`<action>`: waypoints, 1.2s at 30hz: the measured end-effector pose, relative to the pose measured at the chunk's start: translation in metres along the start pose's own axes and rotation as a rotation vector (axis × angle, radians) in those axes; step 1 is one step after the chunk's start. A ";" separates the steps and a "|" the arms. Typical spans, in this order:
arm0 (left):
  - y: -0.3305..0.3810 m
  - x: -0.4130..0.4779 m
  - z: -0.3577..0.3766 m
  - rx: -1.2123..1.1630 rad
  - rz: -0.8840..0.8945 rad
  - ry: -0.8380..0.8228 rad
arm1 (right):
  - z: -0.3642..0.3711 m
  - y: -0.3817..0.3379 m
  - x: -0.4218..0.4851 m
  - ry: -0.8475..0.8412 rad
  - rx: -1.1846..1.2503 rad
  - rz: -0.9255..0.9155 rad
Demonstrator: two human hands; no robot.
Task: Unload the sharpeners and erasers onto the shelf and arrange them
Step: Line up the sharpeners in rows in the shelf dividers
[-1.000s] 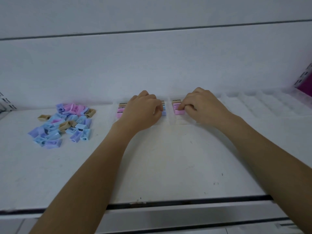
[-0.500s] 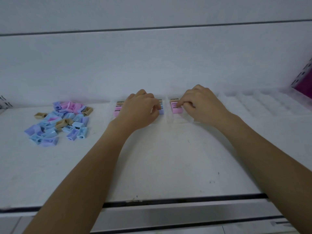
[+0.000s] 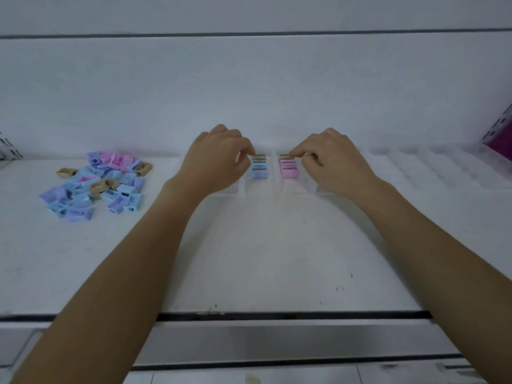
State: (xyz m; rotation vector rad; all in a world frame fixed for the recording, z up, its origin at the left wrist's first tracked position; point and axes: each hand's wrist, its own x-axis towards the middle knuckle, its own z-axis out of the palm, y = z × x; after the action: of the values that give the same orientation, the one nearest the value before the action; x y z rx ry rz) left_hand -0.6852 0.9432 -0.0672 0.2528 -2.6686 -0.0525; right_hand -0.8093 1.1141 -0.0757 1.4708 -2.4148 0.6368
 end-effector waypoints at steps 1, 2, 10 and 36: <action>-0.001 0.001 -0.002 -0.004 0.000 0.029 | -0.001 0.000 0.000 0.023 0.020 0.003; -0.003 0.001 -0.005 -0.009 -0.004 0.060 | -0.001 0.000 0.000 0.045 0.042 0.009; -0.023 0.008 -0.031 -0.103 -0.057 0.155 | -0.019 -0.015 0.011 0.079 0.112 0.055; -0.275 -0.108 -0.090 -0.081 0.037 -0.412 | 0.103 -0.282 0.091 -0.298 -0.030 0.055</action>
State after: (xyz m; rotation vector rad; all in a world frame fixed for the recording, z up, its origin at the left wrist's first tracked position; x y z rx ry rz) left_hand -0.5040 0.6934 -0.0559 0.1818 -3.0696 -0.2220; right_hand -0.5998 0.8814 -0.0607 1.5898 -2.6806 0.4148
